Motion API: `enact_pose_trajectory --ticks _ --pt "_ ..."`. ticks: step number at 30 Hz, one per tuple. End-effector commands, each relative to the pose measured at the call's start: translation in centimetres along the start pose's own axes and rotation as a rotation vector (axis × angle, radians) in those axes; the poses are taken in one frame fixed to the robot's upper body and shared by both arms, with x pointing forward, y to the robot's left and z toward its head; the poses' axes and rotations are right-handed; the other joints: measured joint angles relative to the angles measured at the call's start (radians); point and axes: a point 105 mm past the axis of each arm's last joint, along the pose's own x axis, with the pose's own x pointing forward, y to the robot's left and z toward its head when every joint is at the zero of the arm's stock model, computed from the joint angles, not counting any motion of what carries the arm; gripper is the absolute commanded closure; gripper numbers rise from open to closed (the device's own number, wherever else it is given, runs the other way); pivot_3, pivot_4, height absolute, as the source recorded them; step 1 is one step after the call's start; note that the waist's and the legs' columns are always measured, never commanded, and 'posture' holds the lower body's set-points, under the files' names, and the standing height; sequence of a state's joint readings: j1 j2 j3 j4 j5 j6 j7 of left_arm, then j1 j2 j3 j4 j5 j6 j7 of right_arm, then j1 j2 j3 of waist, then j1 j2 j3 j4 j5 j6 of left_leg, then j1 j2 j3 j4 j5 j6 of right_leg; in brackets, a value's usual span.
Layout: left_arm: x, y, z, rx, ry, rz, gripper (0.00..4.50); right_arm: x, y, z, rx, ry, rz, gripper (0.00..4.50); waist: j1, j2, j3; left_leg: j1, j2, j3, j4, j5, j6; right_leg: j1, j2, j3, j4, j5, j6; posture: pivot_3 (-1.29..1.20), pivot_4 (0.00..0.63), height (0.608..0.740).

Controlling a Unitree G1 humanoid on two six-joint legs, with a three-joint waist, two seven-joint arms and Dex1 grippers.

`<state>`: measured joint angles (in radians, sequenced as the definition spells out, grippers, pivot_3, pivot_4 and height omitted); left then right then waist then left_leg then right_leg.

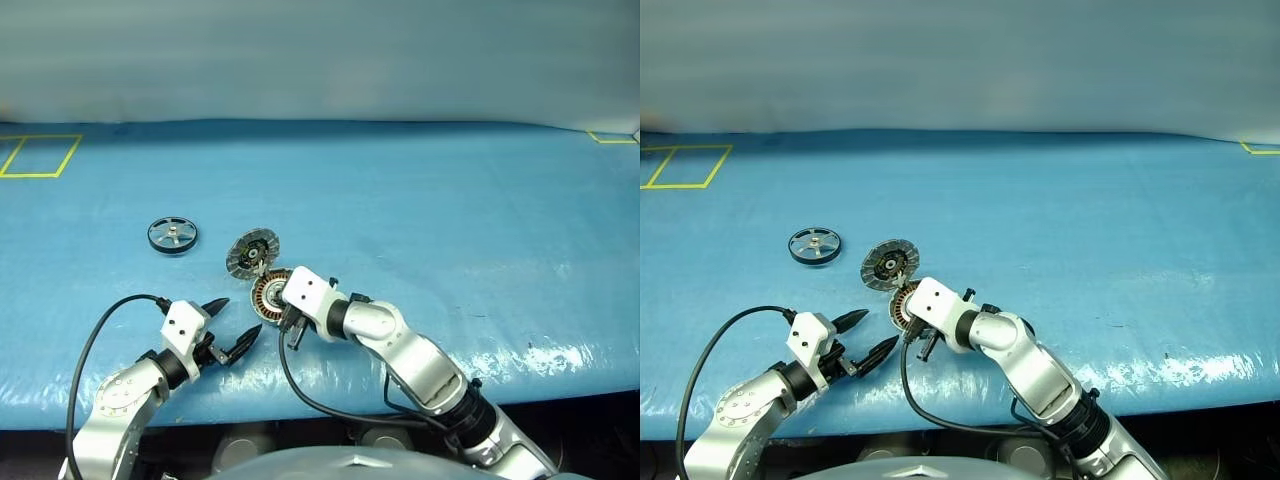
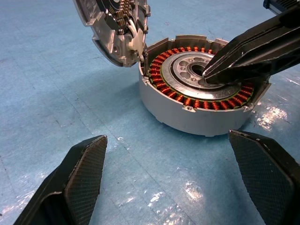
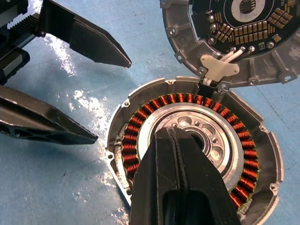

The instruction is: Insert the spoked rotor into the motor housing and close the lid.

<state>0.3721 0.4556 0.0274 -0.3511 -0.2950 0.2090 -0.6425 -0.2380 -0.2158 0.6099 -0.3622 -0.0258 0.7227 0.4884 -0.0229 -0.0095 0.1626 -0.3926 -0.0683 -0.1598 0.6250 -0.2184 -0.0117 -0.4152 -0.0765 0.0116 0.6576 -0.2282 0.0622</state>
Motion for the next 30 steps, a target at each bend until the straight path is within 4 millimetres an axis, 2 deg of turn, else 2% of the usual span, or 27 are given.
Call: enact_pose_trajectory --ticks 1,7,18,22,25,30 --pt "-0.1 -0.1 0.2 0.009 -0.01 -0.003 0.0 -0.1 -0.4 0.6 0.027 -0.035 -0.026 4.48 0.0 0.0 0.0 0.0 0.0 0.0 0.0 0.0 0.0 0.0 0.0 0.0 0.0 0.0 0.0 0.0 0.15 0.74" --pt "-0.2 -0.1 0.1 0.006 -0.007 -0.001 0.0 0.0 -1.3 1.1 0.037 -0.054 -0.078 4.48 0.0 0.0 0.0 0.0 0.0 0.0 0.0 0.0 0.0 0.0 0.0 0.0 0.0 0.0 0.0 0.0 0.15 0.74" --pt "-0.2 -0.3 0.1 0.001 -0.006 -0.002 0.0 -0.1 -1.6 -0.1 0.073 0.012 -0.097 4.48 0.0 0.0 0.0 0.0 0.0 0.0 0.0 0.0 0.0 0.0 0.0 0.0 0.0 0.0 0.0 0.0 0.15 0.74" --pt "-0.2 -0.3 0.0 0.001 -0.005 0.0 0.0 -0.4 -1.0 0.8 0.096 -0.04 -0.047 4.48 0.0 0.0 0.0 0.0 0.0 0.0 0.0 0.0 0.0 0.0 0.0 0.0 0.0 0.0 0.0 0.0 0.15 0.74" --pt "-0.4 -0.2 0.0 -0.002 -0.004 0.005 0.0 -1.4 -0.6 2.4 0.146 -0.135 0.011 4.48 0.0 0.0 0.0 0.0 0.0 0.0 0.0 0.0 0.0 0.0 0.0 0.0 0.0 0.0 0.0 0.0 0.15 0.74" --pt "-3.2 -0.3 -1.5 -0.065 0.146 -0.042 0.0 -3.1 -1.5 3.5 0.184 -0.189 0.019 4.48 -0.004 0.0 0.0 -0.001 0.001 0.0 0.0 -0.001 -0.001 -0.001 0.0 0.0 0.0 -0.001 -0.001 0.0 0.15 0.74"
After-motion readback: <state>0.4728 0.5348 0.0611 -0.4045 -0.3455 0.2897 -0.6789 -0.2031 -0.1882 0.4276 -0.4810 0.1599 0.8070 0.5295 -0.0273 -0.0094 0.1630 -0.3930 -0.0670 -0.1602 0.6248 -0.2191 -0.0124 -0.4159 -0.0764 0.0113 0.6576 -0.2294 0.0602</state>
